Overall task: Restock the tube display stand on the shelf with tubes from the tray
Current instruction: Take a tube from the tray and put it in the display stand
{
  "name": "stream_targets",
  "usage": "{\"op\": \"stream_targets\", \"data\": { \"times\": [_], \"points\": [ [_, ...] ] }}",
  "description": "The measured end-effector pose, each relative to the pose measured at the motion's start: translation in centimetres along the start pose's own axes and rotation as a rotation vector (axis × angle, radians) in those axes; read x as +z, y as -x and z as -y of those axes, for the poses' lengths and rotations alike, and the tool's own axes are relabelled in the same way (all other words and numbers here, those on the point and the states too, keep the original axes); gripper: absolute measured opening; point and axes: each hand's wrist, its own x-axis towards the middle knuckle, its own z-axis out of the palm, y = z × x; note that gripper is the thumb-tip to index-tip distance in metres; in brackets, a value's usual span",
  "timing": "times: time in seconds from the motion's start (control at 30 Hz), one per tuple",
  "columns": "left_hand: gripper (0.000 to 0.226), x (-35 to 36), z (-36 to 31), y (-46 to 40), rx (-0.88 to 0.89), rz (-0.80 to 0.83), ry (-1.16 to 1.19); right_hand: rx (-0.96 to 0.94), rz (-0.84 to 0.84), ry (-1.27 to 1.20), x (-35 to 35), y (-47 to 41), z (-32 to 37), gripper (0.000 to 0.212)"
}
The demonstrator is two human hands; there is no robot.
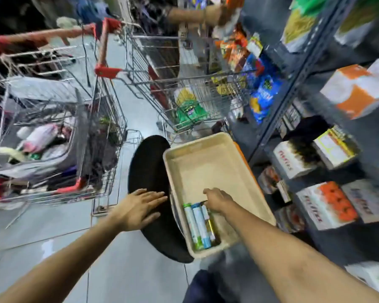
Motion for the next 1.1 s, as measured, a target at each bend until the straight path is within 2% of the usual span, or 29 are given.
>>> {"op": "stream_targets", "data": {
  "times": [0.17,0.3,0.43,0.53,0.67,0.7,0.8,0.97,1.1],
  "points": [
    [0.063,0.5,0.3,-0.6,0.061,0.028,-0.073,0.027,0.113,0.104,1.6,-1.4,0.4,0.041],
    [0.058,0.6,0.6,-0.6,0.043,0.009,-0.065,0.002,0.019,0.128,3.0,-1.8,1.2,0.032],
    [0.054,0.5,0.5,-0.6,0.046,0.002,-0.071,0.057,-0.035,0.043,3.3,-1.9,1.6,0.031],
    [0.054,0.4,0.5,-0.4,0.042,0.008,-0.077,0.09,0.041,-0.023,1.2,-1.4,1.7,0.039],
    [0.062,-1.0,0.1,-0.9,-0.013,0.045,-0.03,0.001,0.169,0.007,-5.2,1.8,0.8,0.03],
    [0.06,-2.3,-0.4,-1.6,-0.033,-0.002,0.029,-0.021,0.165,-0.02,-7.2,3.0,0.2,0.027],
    [0.056,-8.9,-2.9,-6.4,0.014,-0.311,0.175,-0.097,0.03,-0.096,-14.2,8.8,-1.7,0.019],
    [0.055,-25.3,-12.5,-15.8,0.311,-0.615,0.212,-0.151,-0.265,-0.169,-25.8,23.6,-4.7,0.013],
    [0.048,-37.0,-23.2,-20.9,0.555,-0.781,0.273,-0.089,-0.457,-0.177,-32.4,37.5,-6.6,0.021]
  ]
}}
